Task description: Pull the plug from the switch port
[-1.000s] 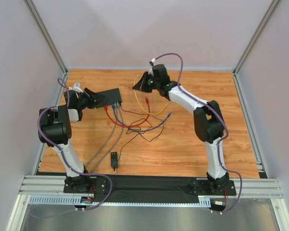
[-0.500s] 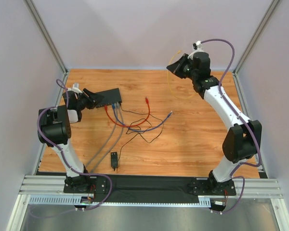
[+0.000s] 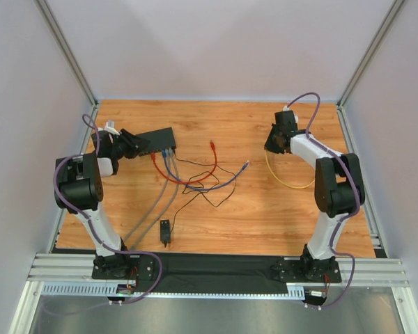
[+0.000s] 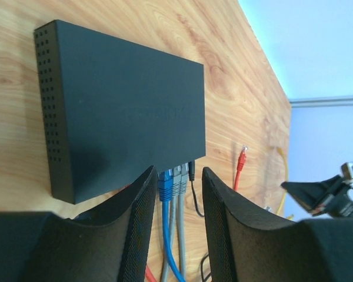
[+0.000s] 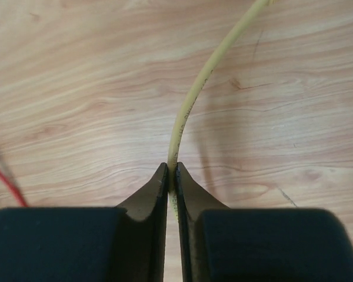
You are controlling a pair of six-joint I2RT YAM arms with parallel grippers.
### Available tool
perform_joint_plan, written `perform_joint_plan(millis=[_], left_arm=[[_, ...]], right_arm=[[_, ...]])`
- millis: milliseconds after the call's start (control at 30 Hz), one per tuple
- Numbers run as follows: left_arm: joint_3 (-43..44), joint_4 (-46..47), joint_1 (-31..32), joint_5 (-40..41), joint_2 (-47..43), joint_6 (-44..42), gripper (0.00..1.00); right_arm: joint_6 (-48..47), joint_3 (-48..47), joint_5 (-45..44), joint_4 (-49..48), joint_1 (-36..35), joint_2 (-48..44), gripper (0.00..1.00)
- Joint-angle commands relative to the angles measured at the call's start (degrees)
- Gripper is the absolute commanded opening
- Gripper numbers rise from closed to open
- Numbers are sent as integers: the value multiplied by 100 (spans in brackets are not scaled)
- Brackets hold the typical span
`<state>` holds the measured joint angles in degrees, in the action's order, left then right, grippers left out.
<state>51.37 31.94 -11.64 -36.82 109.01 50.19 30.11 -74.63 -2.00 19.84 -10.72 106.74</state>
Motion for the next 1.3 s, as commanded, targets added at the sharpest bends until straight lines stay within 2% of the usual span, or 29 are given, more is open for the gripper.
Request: perform_joint_plan(millis=[0,33,67,167,233,333,400,467,500,533,667,733,800,1033,1267], left_arm=[[-91,-119,30,481,-415,-11,45],[-475,108,21,561,-485,103,46],[-705,737,30,744,-651,392,48],[-1401,1269,39,1228,-1073,701,50],[-1751,1401,56,1553,-1363,851,50],[-2331,1953,83,1905,-1593,1149,50],[-2491,2114,109,2091,-1585,1317,50],[-2641,2534,118,2109,-1349,1649,50],[-2702,2832,127,2100,-1191,1799,50],[-2886,3609,135,2100,-815,1992,50],[-3072,5565,179,2109,460,3100,49],[-2800,5559,232,1916,891,3277,49],[-2729,5560,302,1976,990,3260,49],[-3046,5516,461,2565,647,2943,51],[-2686,4804,663,2609,718,3032,51]], right_arm=[[-417,-358,-336,-174,-79,311,10],[-462,-446,-397,-112,-88,408,14],[-549,-508,-546,-7,-123,557,28],[-829,-745,-1010,125,-333,690,49],[-971,-1070,-1493,205,-597,769,58],[-1287,-1762,-2135,389,-975,953,66],[-1611,-2150,-2409,512,-1238,1111,70],[-1876,-2879,-2838,705,-1441,1436,78],[-2034,-3151,-2858,741,-1624,1559,78],[-2235,-3354,-2789,750,-1696,1795,78],[-2483,-4067,-1332,321,-2004,2219,74],[-2440,-4199,-701,144,-2162,2447,71],[-2378,-4471,-460,-32,-2319,2632,68],[-1895,-5298,638,-129,-2540,3397,65],[-1789,-5729,868,-207,-2540,3775,58]])
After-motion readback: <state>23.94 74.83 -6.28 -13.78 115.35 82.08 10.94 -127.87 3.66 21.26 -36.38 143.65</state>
